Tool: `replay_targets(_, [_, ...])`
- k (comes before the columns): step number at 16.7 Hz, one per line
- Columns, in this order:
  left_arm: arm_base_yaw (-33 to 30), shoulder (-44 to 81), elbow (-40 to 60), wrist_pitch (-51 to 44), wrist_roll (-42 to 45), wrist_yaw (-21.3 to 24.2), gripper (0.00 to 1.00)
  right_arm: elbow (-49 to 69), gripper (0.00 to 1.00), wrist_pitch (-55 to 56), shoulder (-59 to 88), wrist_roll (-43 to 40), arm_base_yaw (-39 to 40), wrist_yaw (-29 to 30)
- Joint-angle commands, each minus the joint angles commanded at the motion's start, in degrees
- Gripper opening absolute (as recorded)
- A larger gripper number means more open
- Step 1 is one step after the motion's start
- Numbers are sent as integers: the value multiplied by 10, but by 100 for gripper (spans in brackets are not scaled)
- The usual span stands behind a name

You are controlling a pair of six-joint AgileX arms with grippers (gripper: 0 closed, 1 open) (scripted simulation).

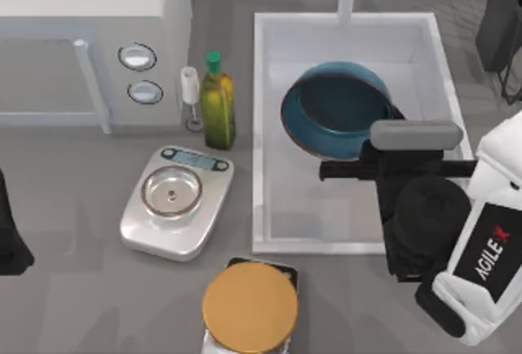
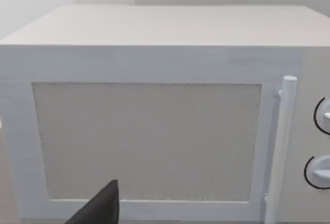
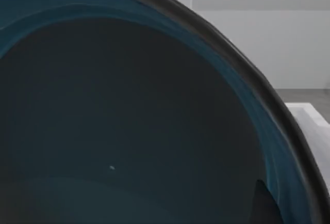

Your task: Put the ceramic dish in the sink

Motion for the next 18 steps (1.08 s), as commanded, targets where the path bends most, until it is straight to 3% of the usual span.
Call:
replay_targets(12, [0, 0, 0, 0, 0, 0, 100, 0, 98, 0, 0, 0, 0, 0])
replay_targets(18, [0, 0, 0, 0, 0, 0, 100, 0, 100, 0, 0, 0, 0, 0])
